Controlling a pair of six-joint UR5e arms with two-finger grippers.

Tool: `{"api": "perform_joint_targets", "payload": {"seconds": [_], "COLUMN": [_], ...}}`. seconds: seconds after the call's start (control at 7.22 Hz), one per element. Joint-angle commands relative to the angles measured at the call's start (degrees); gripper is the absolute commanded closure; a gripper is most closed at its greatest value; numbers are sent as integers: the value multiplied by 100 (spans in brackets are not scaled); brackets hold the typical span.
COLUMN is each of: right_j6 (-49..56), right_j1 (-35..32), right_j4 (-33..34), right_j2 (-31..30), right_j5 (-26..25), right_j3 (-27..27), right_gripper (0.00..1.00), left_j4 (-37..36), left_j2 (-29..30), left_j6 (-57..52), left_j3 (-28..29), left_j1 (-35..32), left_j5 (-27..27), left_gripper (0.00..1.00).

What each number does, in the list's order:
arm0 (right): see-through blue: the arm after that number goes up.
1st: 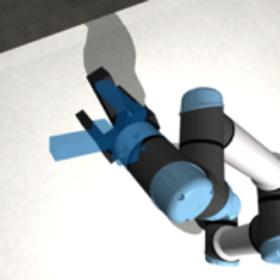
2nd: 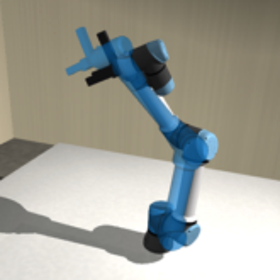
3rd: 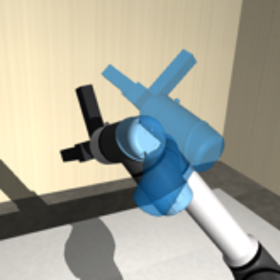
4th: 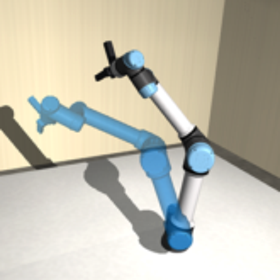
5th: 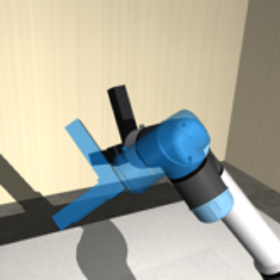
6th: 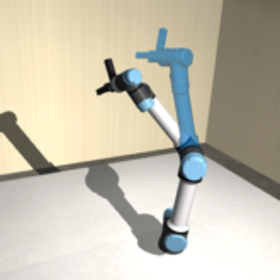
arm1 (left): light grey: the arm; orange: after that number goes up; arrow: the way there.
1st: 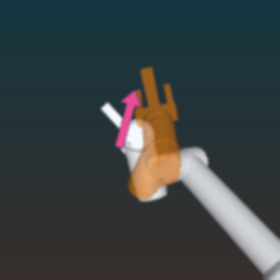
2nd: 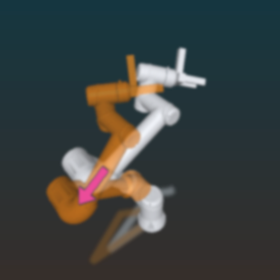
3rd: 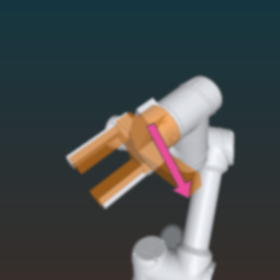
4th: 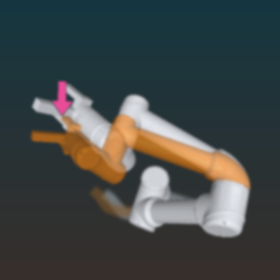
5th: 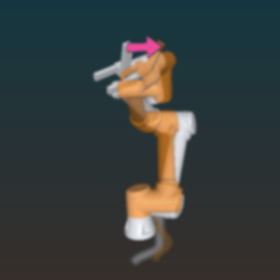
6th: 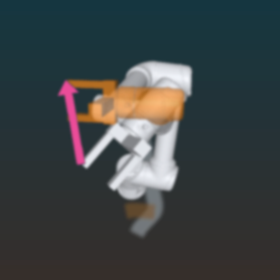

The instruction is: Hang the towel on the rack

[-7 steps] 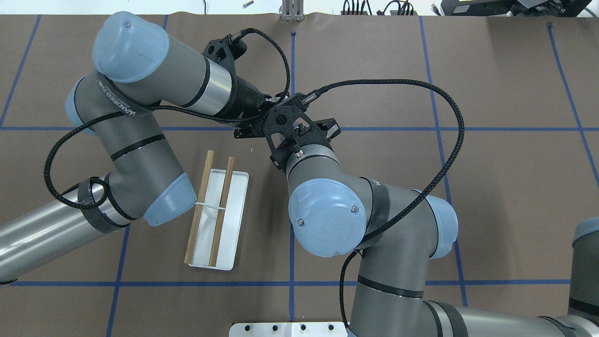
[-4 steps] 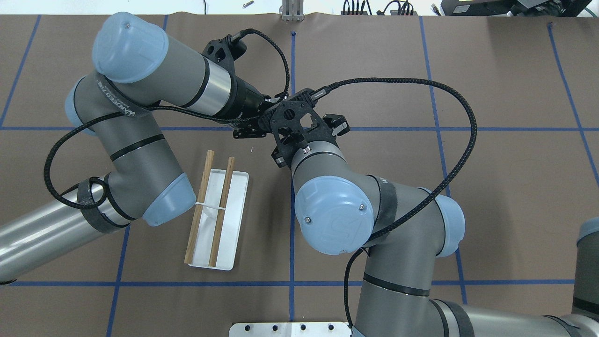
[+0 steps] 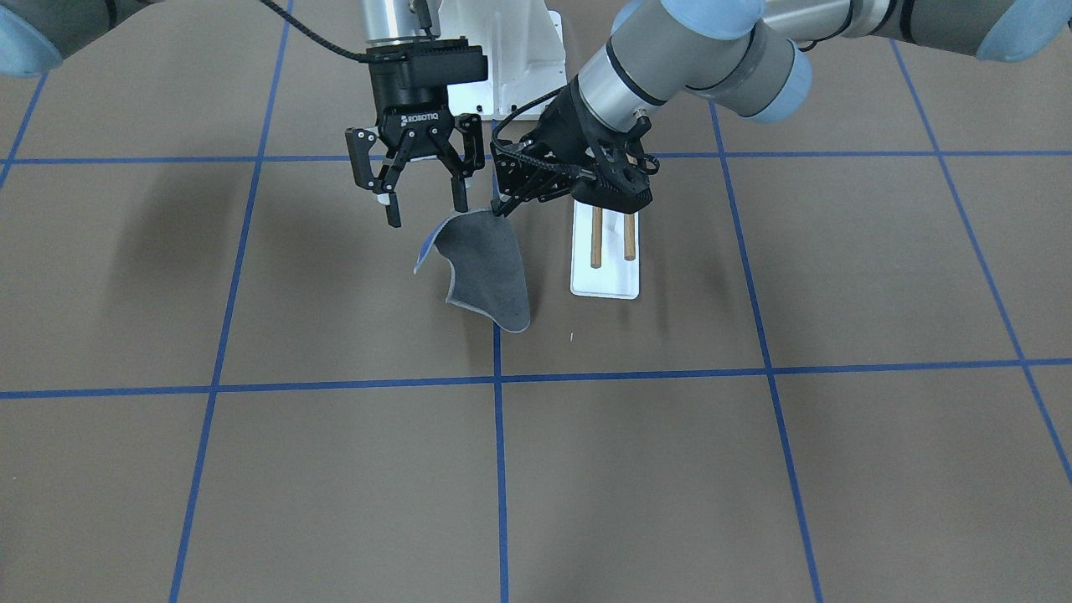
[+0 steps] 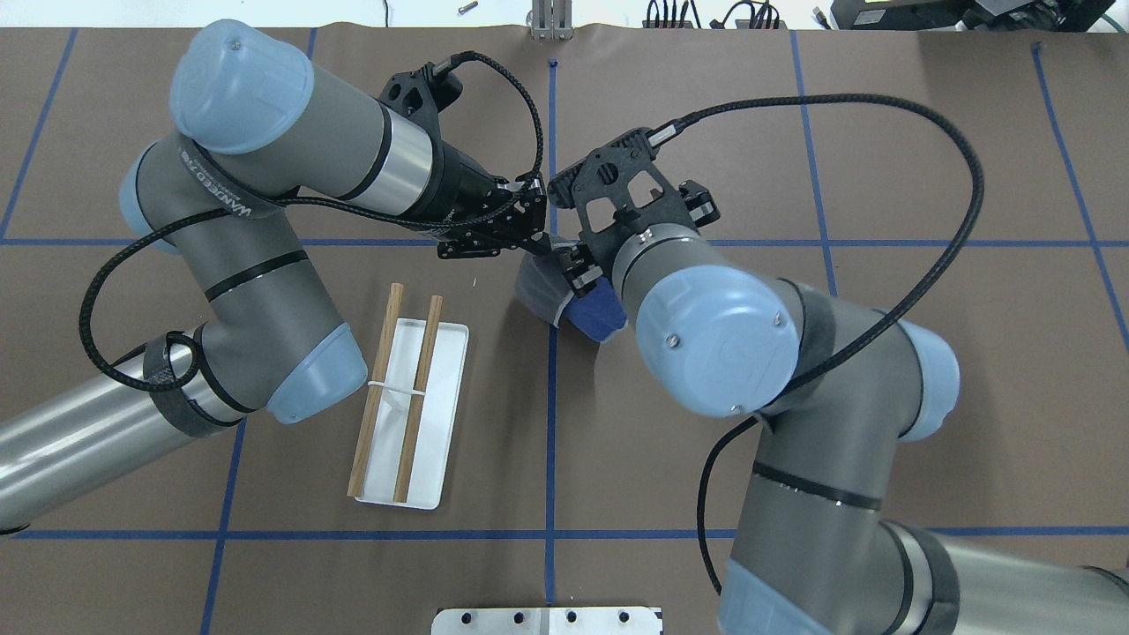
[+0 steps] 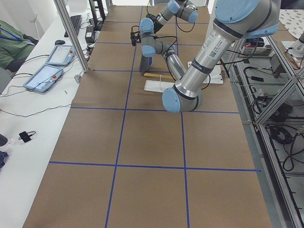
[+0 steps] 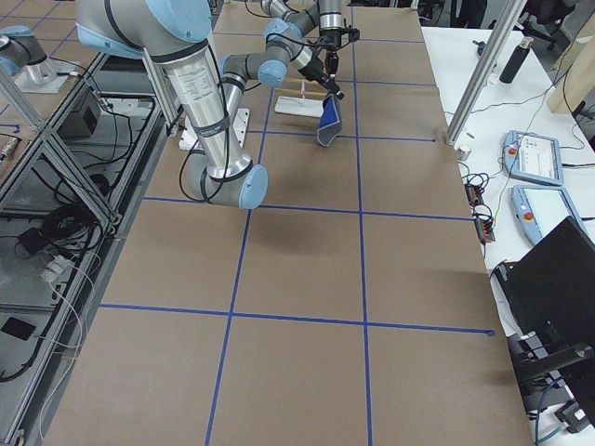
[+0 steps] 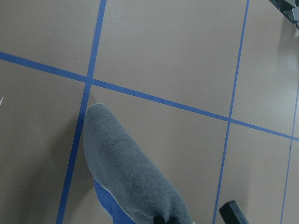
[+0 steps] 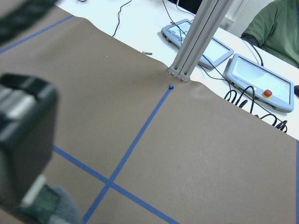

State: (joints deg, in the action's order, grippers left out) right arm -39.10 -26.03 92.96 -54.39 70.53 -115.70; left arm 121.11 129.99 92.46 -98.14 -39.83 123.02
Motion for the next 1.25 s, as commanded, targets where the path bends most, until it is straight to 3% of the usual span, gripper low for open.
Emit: {"api": "perform_joint_targets", "payload": {"seconds": [0.0,0.28,0.55,0.69,0.97,1.11], "right_j6": [367,360,351,368,690,1564], "right_j1": [-874,-1725,-2220,-2692,-3948,-4241], "right_j4": [-5,64,13,12,30,47], "right_j2": [-203,-222,-406,-389,-380,-380], "right_j5": [1110,2292,2536,3058,4988,5197], "right_j3": [-32,152,502,678,1632,2021], "right_gripper": [2,2,2,2,1,1], "left_j4": [-9,-18,-35,-35,-79,-79], "left_j2": [-35,-157,-430,-570,-807,-992], "left_j6": [0,0,-392,-796,-1909,-2455], "left_j3": [-90,-309,-617,-731,-759,-750], "left_j1": [-16,-52,-60,-60,-200,-323], "left_j5": [-6,29,282,441,1081,1310], "left_gripper": [100,100,100,100,100,100]}}
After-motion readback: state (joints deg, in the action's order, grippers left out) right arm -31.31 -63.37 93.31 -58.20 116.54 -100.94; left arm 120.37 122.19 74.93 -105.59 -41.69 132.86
